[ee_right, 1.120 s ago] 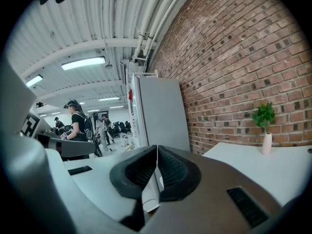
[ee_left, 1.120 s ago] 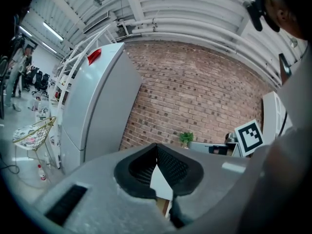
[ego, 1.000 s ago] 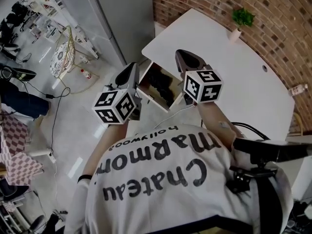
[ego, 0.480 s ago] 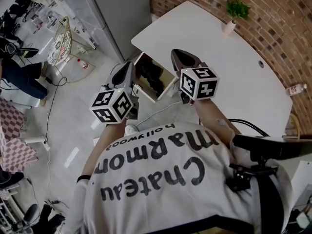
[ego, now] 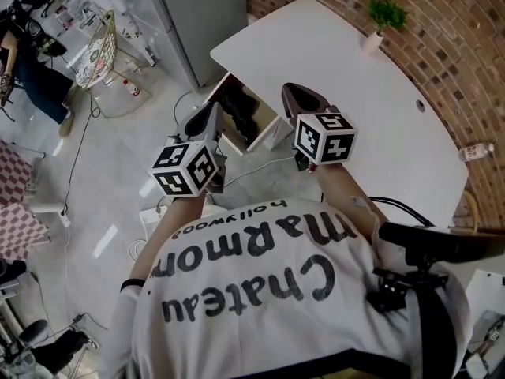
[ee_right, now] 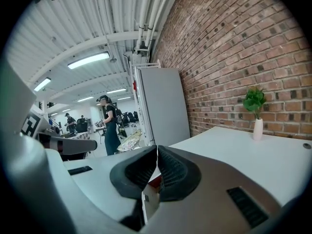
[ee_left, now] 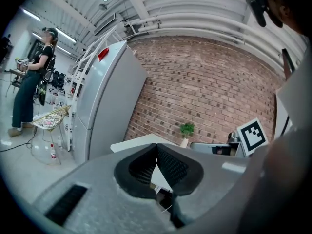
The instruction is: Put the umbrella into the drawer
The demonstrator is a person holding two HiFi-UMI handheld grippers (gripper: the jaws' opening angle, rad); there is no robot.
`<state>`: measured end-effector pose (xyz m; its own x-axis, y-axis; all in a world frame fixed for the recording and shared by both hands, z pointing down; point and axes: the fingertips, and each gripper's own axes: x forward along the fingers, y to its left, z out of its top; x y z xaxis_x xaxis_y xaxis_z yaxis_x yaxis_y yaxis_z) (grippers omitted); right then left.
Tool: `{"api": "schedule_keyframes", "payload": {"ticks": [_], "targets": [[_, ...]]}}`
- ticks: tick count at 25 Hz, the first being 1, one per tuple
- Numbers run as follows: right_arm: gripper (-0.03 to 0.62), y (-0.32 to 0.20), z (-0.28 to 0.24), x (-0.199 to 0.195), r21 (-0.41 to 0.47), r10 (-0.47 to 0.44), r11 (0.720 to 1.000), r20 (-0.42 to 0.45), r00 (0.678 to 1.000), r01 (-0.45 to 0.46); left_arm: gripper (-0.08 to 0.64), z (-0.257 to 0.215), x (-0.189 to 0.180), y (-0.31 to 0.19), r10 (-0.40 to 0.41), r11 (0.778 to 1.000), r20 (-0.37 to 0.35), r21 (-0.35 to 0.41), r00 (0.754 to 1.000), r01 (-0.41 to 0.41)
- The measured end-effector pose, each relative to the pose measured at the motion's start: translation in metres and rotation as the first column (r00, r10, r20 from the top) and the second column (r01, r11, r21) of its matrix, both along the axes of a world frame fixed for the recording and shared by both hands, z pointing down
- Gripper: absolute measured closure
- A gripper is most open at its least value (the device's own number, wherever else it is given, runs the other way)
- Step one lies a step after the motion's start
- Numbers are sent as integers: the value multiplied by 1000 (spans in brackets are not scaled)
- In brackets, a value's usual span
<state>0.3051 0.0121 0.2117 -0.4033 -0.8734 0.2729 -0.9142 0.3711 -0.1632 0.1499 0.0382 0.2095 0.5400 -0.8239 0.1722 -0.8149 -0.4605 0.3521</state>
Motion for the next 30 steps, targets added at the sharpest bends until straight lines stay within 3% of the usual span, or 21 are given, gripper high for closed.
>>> {"api": "schedule_keyframes", "payload": {"ticks": [30], "targets": [[574,20,40,22,-98,27,995,-22,999,-29,545,31,-16,31,-74,996,25,-50,997,76]]}}
